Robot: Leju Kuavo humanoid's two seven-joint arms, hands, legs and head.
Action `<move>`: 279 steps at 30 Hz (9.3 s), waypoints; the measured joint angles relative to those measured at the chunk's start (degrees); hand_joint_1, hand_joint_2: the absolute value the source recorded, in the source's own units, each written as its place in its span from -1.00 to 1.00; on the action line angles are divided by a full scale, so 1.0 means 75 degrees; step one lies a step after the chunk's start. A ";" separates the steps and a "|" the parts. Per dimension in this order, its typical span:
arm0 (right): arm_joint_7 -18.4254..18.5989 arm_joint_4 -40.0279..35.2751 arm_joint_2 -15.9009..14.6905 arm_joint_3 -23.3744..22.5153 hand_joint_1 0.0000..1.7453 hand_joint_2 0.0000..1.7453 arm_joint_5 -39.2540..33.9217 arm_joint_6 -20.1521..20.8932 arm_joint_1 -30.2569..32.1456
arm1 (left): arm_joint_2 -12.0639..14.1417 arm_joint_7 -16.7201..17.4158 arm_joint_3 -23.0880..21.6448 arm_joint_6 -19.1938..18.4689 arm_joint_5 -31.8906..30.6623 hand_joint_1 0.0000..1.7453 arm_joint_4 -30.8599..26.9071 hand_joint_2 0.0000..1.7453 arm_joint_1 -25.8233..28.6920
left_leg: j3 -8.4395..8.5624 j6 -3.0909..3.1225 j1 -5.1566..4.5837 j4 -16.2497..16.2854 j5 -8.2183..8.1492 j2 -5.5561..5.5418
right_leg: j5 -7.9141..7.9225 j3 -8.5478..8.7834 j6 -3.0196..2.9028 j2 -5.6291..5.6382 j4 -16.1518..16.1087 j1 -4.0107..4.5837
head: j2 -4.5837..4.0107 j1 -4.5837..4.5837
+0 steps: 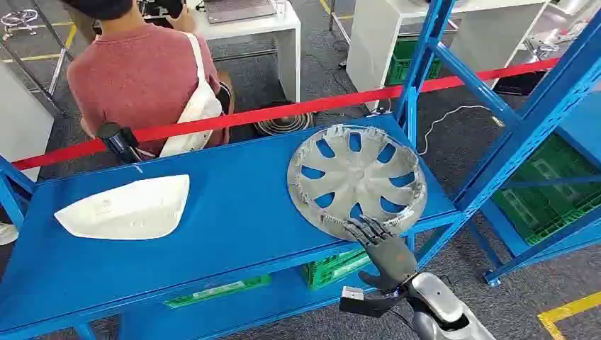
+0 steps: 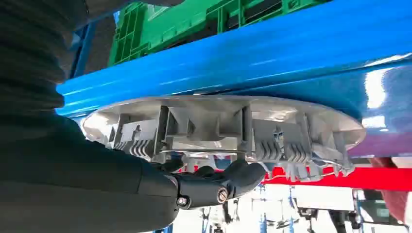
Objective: Take the parts from the cabinet and place them on the table.
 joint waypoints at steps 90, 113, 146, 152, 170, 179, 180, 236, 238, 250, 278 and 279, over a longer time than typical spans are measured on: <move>0.0489 0.1863 0.0606 -0.0324 -0.28 1.00 0.1524 -0.2005 -0.0858 | -0.0134 0.0085 0.0117 -0.0230 -0.0355 -1.00 0.0035 -1.00 0.0060 | 0.0006 0.0000 0.0000 0.0000 0.0001 0.0002 | 0.0002 0.0002 0.0002 0.0001 0.0000 -0.0001 | 0.0000 0.0000; 0.0309 0.1828 0.0641 -0.0426 1.00 1.00 0.1556 -0.1755 -0.0808 | -0.0154 0.0012 0.0277 -0.0254 -0.0227 -1.00 0.0041 -1.00 0.0091 | 0.0032 0.0010 0.0001 -0.0002 0.0007 0.0040 | 0.0014 0.0020 0.0006 0.0024 -0.0003 0.0000 | 0.0000 0.0000; -0.1676 -0.2054 0.0356 -0.0464 -1.00 1.00 -0.3386 0.1224 0.0940 | -0.0111 0.0017 0.0510 -0.0274 -0.0303 -1.00 0.0044 -1.00 0.0035 | 0.0020 0.0003 -0.0001 -0.0004 -0.0003 0.0031 | 0.0001 0.0009 0.0003 0.0019 -0.0005 -0.0003 | 0.0000 0.0000; -0.1457 -0.2060 0.0332 -0.0458 -1.00 1.00 -0.3054 0.1098 0.0759 | -0.0111 -0.0006 0.0571 -0.0256 -0.0254 -1.00 0.0044 -1.00 0.0035 | 0.0022 0.0003 0.0000 -0.0004 -0.0002 0.0034 | 0.0003 0.0011 0.0004 0.0020 -0.0004 -0.0001 | 0.0000 0.0000; -0.0032 -0.0611 0.0414 -0.0303 -1.00 1.00 -0.0128 -0.0321 0.0209 | -0.0125 0.0009 0.0688 -0.0248 -0.0254 -1.00 0.0044 -1.00 0.0037 | 0.0020 0.0003 0.0000 -0.0004 -0.0003 0.0026 | 0.0002 0.0012 0.0004 0.0018 -0.0005 0.0000 | 0.0000 0.0000; 0.0245 0.0339 0.0452 -0.0394 -1.00 1.00 0.0472 -0.0677 0.0177 | -0.0125 -0.0079 0.0766 -0.0254 -0.0248 -1.00 0.0044 -1.00 0.0055 | 0.0021 0.0004 -0.0001 -0.0004 -0.0002 0.0025 | 0.0003 0.0014 0.0005 0.0017 -0.0005 -0.0002 | 0.0000 0.0000; 0.0253 0.0406 0.0460 -0.0423 -1.00 1.00 0.0501 -0.0682 0.0173 | -0.0125 -0.0079 0.0769 -0.0262 -0.0248 -1.00 0.0044 -1.00 0.0056 | 0.0020 0.0004 -0.0002 -0.0004 -0.0002 0.0025 | 0.0003 0.0013 0.0005 0.0017 -0.0005 -0.0002 | 0.0000 0.0000; -0.1380 -0.0195 0.0513 -0.0840 1.00 1.00 -0.2418 -0.0090 0.0480 | -0.0111 -0.1982 0.1110 0.0003 0.0134 -1.00 0.0038 1.00 -0.0087 | 0.0054 -0.0004 0.0003 -0.0004 -0.0009 0.0057 | 0.0004 0.0035 0.0005 0.0055 -0.0011 0.0003 | 0.0000 0.0000; -0.1803 -0.0497 0.0527 -0.0869 1.00 1.00 -0.3184 0.0377 0.0425 | -0.0108 -0.2005 0.1133 0.0009 0.0090 -1.00 0.0035 1.00 -0.0100 | 0.0064 -0.0006 0.0006 -0.0004 -0.0010 0.0075 | 0.0005 0.0038 0.0004 0.0070 -0.0011 0.0006 | 0.0000 0.0000; -0.2708 -0.1906 0.0627 -0.0886 1.00 1.00 -0.6680 0.2536 0.0409 | -0.0099 -0.1999 0.1137 -0.0146 0.0067 -1.00 0.0032 1.00 -0.0231 | 0.0055 -0.0004 0.0002 -0.0004 -0.0009 0.0051 | 0.0011 0.0040 0.0004 0.0055 -0.0012 0.0000 | 0.0000 0.0000; -0.2976 -0.2657 0.0606 -0.1256 1.00 1.00 -0.7364 0.3019 0.1025 | -0.0099 -0.2247 0.1107 -0.0014 -0.0163 -1.00 0.0032 1.00 -0.0311 | 0.0030 0.0000 0.0002 -0.0005 -0.0018 0.0039 | 0.0000 0.0024 0.0006 0.0032 -0.0017 0.0002 | 0.0000 0.0000; -0.2979 -0.2645 0.0606 -0.1256 1.00 1.00 -0.7370 0.3007 0.1022 | -0.0096 -0.2247 0.1110 -0.0026 -0.0070 -1.00 0.0032 1.00 -0.0325 | 0.0030 0.0000 0.0002 -0.0005 -0.0017 0.0037 | 0.0000 0.0024 0.0006 0.0031 -0.0017 0.0002 | 0.0000 0.0000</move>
